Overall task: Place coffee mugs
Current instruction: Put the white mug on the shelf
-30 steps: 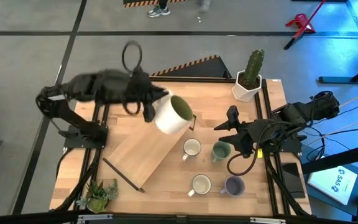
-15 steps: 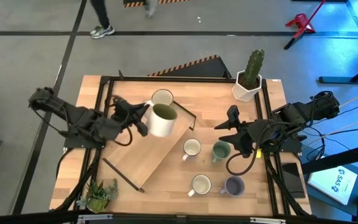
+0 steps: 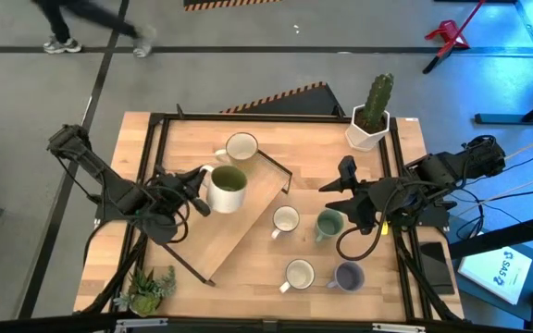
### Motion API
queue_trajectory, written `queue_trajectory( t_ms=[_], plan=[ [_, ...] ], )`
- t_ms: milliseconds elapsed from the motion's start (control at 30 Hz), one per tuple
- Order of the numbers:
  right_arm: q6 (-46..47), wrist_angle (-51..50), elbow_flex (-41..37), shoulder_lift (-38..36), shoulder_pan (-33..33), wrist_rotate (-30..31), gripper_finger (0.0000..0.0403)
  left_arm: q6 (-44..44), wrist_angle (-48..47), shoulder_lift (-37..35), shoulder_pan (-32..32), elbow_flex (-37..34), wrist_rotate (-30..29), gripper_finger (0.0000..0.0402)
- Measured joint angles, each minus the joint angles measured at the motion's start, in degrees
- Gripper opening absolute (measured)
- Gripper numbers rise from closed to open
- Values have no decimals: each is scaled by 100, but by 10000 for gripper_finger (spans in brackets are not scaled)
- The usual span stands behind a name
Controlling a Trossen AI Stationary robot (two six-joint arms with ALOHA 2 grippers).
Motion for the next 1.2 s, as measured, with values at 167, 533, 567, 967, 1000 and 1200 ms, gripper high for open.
queue_trajectory(
  t_ms=[167,533,567,967,1000,1200],
  plan=[
    [0,0,0,0,0,85,193,-355,-10,32,-57,-244,-1,19],
    [0,7,-2,0,0,93,193,-720,-9,129,-57,-782,93,19],
    [0,7,-2,0,0,110,193,-830,28,143,-57,-834,93,19],
    [0,2,-2,0,-1,297,193,-1356,56,664,-57,-1018,180,19],
    [-2,2,-2,0,-2,338,193,-1356,55,694,-55,-1018,183,19],
    [0,3,-2,0,-1,384,193,-1480,58,763,6,-1018,372,19]
  ],
)
